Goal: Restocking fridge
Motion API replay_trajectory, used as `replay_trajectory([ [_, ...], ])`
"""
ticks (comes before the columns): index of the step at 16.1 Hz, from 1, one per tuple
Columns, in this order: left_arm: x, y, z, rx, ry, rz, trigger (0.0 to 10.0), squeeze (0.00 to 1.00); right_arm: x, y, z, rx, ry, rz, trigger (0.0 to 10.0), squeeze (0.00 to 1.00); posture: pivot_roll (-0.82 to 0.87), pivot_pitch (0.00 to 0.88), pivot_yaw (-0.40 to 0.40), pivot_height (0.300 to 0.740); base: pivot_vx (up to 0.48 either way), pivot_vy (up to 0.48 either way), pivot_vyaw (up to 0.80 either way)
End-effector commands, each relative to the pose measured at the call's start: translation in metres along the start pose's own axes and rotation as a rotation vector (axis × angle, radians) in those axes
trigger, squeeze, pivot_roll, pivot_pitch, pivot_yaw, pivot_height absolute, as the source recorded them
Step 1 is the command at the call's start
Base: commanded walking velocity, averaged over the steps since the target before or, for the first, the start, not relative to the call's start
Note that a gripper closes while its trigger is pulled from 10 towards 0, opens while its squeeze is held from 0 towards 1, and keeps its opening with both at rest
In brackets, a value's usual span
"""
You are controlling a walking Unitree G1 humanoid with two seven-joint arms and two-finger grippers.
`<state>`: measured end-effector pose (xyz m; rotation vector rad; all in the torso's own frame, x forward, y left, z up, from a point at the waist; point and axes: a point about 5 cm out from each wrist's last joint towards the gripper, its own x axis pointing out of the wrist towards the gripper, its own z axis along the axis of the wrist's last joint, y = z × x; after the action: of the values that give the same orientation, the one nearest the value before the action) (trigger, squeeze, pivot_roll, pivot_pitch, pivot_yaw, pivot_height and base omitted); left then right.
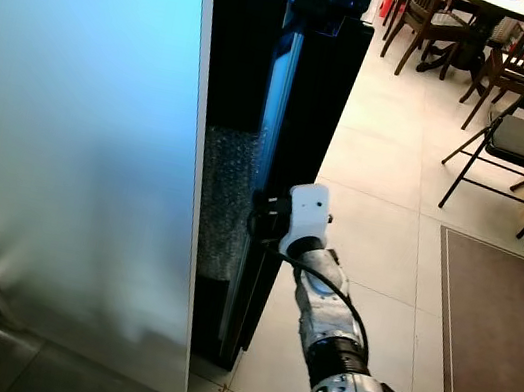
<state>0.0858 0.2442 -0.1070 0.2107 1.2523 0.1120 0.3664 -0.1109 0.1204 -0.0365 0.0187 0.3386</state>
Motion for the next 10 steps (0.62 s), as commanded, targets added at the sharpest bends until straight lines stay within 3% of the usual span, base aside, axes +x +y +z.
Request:
replay_trajectory([
  [1, 0.0, -0.003, -0.005, -0.014, 0.017, -0.009, 10.0, 0.0, -0.002, -0.01, 0.0, 0.0, -0.007, -0.043, 10.0, 0.0, 0.02, 0.0, -0.056, 0.74, 0.0, 0.0, 0.0],
  [6, 0.0, -0.004, -0.006, -0.012, 0.017, -0.012, 10.0, 0.0, -0.019, -0.027, -0.013, 0.037, -0.017, -0.142, 10.0, 0.0, 0.01, 0.0, -0.06, 0.74, 0.0, 0.0, 0.0],
  [10, -0.001, -0.004, -0.006, -0.014, 0.019, -0.012, 10.0, 0.0, -0.045, -0.06, -0.026, 0.028, 0.007, -0.283, 10.0, 0.0, 0.01, 0.0, -0.067, 0.74, 0.0, 0.0, 0.0],
])
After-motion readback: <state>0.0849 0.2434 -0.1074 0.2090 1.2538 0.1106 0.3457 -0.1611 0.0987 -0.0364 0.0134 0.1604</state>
